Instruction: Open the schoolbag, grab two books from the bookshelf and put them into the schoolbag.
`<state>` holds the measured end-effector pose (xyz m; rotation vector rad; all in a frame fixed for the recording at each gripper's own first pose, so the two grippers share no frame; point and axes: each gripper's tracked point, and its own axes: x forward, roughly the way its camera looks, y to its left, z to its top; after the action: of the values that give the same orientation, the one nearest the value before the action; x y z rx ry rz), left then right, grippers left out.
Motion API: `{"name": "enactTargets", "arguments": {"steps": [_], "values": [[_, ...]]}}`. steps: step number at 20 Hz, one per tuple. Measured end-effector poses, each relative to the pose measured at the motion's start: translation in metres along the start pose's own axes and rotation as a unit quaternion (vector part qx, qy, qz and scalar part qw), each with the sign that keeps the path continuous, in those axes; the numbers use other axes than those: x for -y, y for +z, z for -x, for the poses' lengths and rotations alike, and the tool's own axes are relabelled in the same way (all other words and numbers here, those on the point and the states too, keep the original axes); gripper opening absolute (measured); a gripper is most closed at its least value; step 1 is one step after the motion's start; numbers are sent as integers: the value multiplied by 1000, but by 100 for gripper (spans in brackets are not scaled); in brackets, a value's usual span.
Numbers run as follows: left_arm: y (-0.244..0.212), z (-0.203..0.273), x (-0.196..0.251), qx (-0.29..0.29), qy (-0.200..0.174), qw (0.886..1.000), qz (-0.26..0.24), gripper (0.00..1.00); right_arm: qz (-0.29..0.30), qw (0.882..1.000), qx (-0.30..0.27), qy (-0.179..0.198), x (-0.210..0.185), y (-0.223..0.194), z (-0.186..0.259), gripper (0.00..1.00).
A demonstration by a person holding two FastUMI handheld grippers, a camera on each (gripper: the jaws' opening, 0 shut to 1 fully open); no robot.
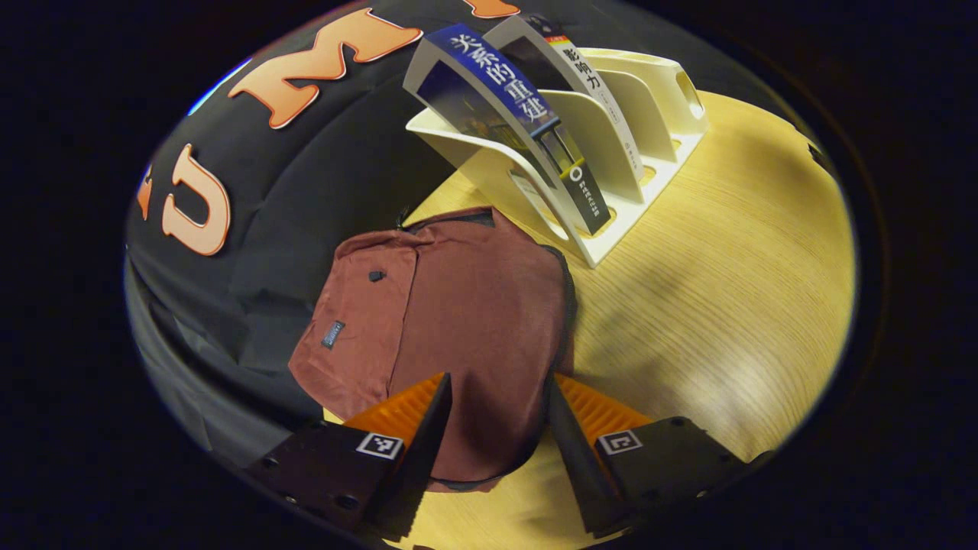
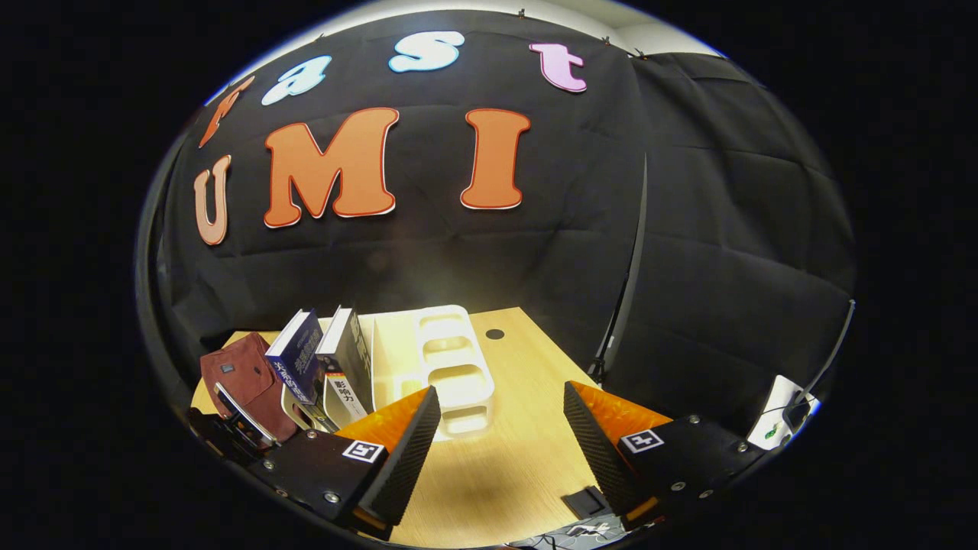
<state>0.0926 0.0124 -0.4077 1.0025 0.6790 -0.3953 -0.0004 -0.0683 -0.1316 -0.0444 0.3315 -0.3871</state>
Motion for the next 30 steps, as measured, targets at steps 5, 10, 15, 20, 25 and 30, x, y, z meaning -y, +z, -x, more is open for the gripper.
{"name": "enactTargets", "arguments": {"steps": [5, 10, 15, 20, 25, 30], "values": [[0, -8, 1, -8, -34, 999, 27, 60, -13, 1000, -11, 11, -8, -6, -5, 96], [0, -20, 15, -20, -50, 998, 17, 25, -8, 1000, -7, 6, -4, -3, -6, 96], [0, -24, 16, -16, -45, 997, -58, 1, -43, 999, -3, 18, -2, 3, -7, 96], [12, -1, -5, -33, -75, 994, -67, 1, -49, 997, 6, 66, -10, 18, -7, 96], [50, 33, -77, -8, -109, 993, 53, 1, -38, 995, -12, 89, -33, 28, -1, 97], [91, 60, -141, 39, -119, 986, 113, 1, -33, 994, -14, 103, -87, 46, 20, 96]]}}
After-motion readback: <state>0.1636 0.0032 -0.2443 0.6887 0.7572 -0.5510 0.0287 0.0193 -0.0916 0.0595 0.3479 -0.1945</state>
